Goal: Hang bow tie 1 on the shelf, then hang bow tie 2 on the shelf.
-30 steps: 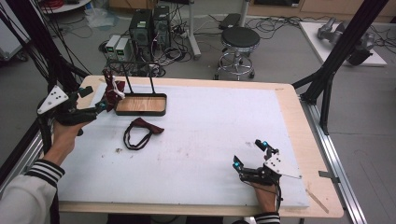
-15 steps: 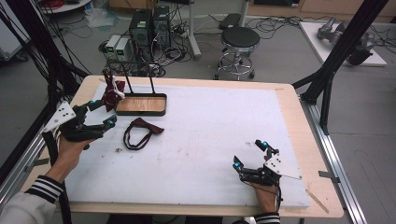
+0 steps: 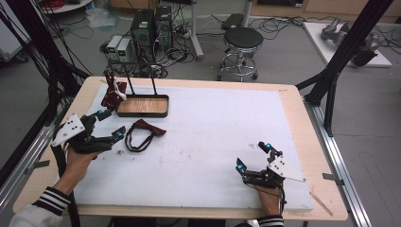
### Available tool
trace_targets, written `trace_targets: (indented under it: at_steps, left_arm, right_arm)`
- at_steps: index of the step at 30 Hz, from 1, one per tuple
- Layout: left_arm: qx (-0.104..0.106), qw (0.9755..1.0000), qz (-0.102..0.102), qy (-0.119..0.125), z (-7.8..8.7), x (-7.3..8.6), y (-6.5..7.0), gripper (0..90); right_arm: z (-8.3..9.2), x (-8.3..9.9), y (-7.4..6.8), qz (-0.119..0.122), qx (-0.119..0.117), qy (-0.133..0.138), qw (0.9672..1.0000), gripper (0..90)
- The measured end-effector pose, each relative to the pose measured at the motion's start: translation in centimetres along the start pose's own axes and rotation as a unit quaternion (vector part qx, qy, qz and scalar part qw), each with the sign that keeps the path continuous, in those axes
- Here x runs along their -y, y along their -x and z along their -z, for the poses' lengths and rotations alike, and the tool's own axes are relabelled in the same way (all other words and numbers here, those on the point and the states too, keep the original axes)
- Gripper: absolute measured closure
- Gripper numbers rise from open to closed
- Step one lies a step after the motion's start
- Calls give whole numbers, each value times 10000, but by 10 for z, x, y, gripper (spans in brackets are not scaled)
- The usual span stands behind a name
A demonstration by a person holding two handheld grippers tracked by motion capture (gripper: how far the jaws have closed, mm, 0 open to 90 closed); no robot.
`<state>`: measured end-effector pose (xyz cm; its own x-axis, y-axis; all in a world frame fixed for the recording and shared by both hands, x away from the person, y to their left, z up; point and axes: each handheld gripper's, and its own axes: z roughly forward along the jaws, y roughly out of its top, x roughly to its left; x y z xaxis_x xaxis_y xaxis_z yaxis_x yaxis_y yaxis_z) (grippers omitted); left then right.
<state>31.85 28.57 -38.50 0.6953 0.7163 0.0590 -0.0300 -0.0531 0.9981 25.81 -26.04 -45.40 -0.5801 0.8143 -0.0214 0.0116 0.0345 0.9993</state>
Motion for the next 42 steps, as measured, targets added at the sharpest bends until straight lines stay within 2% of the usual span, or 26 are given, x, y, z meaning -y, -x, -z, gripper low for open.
trace_targets:
  at_steps: [19, 24, 29, 31, 33, 37, 42]
  left_arm:
    - [-38, 10000, 0, -78, -1, 0, 1, 178]
    - [-83, 9995, 53, -305, -2, -1, 0, 176]
    - [-46, 9982, -36, -597, -8, -5, -2, 166]
    - [-10, 9971, -114, -756, -12, -6, -3, 164]
    - [109, 9956, -99, -921, -16, -8, -4, 164]
    - [267, 9905, -80, -1345, -26, -12, -8, 125]
    - [553, 9842, -299, -1657, -38, -17, -11, 125]
  right_arm:
    - [0, 0, 0, -21, -16, 8, 10000, 9]
    - [1, 0, 0, -34, -4, 5, 10000, 9]
    - [1, 0, 0, -45, -1, 5, 10000, 8]
    - [1, 0, 0, -45, -5, 9, 10000, 9]
    - [1, 0, 0, -53, -7, 12, 10000, 9]
    - [1, 0, 0, -69, -14, 19, 10000, 9]
    - [1, 0, 1, -65, -11, 36, 10000, 8]
